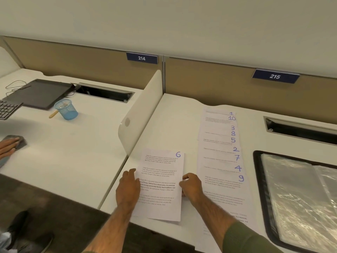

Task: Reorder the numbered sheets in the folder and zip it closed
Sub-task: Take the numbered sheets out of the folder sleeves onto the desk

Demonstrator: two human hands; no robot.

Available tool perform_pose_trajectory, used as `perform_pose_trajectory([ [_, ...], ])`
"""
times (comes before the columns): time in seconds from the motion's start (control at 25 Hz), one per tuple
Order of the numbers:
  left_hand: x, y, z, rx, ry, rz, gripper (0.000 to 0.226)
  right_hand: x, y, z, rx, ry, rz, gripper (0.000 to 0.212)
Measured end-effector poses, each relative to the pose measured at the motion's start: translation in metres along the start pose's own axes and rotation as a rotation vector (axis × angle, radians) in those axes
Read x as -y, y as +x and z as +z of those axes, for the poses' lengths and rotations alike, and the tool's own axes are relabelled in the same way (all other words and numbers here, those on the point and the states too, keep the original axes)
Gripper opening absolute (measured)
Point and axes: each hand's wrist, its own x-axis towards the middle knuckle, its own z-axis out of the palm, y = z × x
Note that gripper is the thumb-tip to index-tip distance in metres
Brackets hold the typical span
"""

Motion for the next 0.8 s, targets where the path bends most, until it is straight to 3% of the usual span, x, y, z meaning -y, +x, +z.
perform_pose_trajectory([
  [0.24, -0.011, -0.004, 0.009, -0.104, 0.004, 0.039, 0.043, -0.012, -0.023, -0.034, -0.048, -0.142, -0.131, 0.021],
  [0.52, -0.095, -0.048, 0.087, -0.038, -0.025, 0.236, 0.051, -0.085, -0.053, -0.153, -0.404, -0.279, -0.396, 0.017],
  [0.64, -0.153, -0.079, 0.127, 0.066, -0.077, 0.359, 0.056, -0.138, -0.057, -0.229, -0.508, -0.381, -0.321, 0.025],
  [0.8, -0.241, -0.142, 0.192, 0.176, -0.088, 0.586, 0.062, -0.226, -0.057, -0.337, -0.594, -0.613, -0.164, 0.061],
])
